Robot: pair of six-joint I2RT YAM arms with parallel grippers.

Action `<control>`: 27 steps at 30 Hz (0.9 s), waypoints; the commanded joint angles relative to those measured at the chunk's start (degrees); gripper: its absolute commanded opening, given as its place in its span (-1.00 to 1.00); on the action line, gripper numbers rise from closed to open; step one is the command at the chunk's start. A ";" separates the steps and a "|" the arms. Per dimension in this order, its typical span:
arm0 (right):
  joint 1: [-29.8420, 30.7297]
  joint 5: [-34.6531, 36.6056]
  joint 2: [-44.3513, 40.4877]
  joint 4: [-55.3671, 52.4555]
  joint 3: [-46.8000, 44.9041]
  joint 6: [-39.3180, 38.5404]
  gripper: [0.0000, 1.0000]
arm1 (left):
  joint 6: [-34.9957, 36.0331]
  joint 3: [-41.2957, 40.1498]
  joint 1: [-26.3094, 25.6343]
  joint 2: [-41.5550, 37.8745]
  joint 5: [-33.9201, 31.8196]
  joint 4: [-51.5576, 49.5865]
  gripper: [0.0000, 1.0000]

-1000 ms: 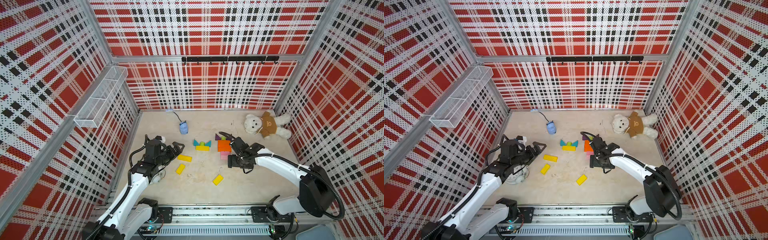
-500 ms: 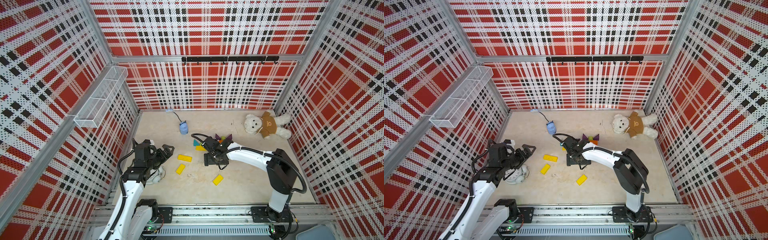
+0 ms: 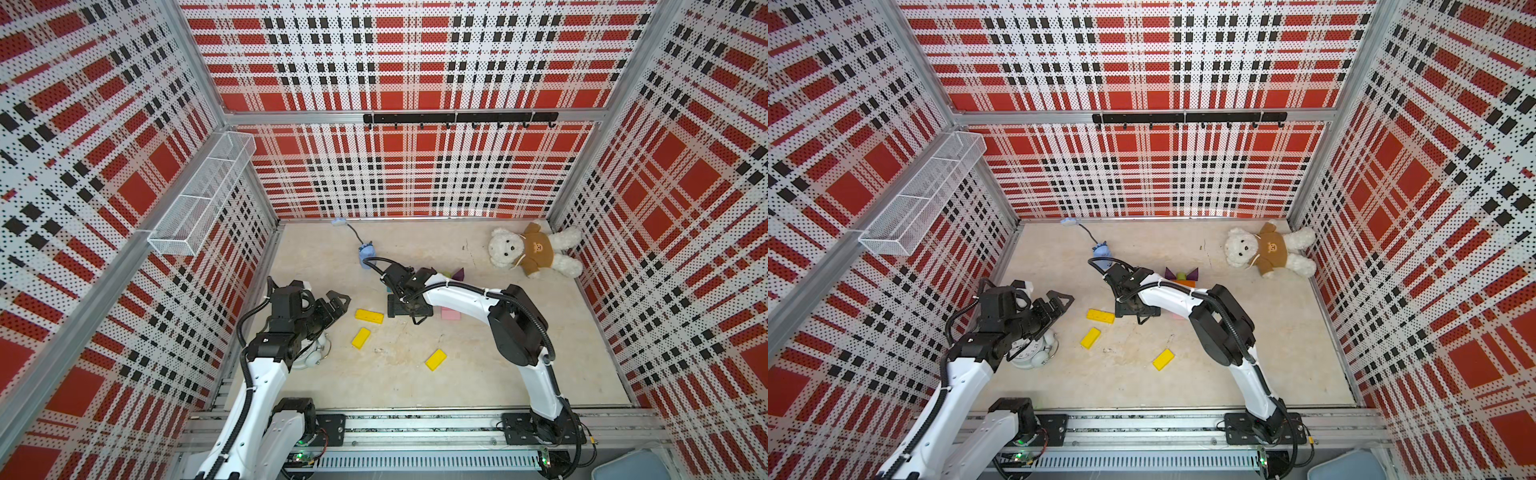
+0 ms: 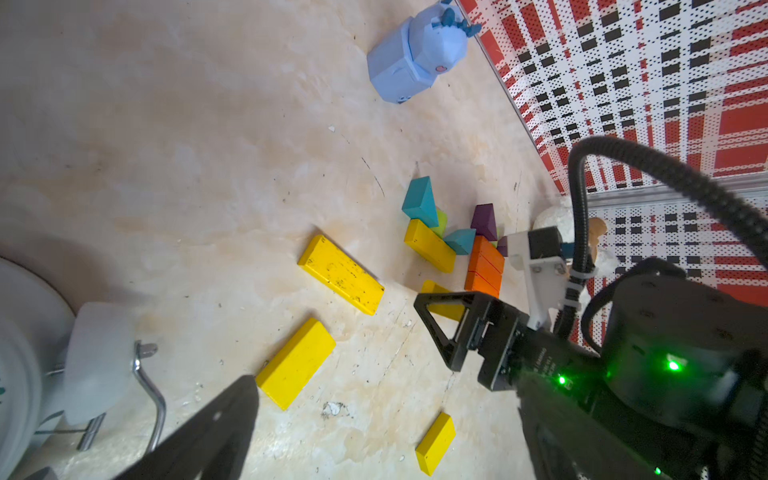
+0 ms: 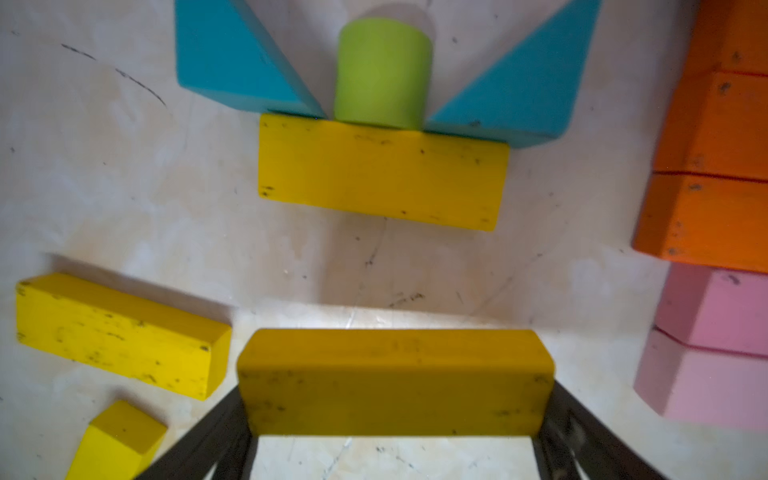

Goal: Assemble a carrot with building blocks
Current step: Assemble the building block at the center of the board.

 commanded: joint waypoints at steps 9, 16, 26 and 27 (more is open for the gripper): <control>-1.09 -1.38 5.59 -1.96 6.05 1.51 0.72 | 0.27 1.01 0.54 0.36 2.58 1.39 0.99; -1.70 -0.35 6.44 -1.36 5.95 2.49 0.70 | -0.43 0.56 0.74 1.16 4.24 2.66 0.99; -1.85 0.91 8.99 -2.16 8.76 2.19 0.73 | -0.42 0.67 1.01 1.51 4.99 2.88 0.99; -1.85 1.00 8.99 -2.15 8.93 2.16 0.74 | -0.43 0.58 0.96 1.56 5.01 2.88 0.99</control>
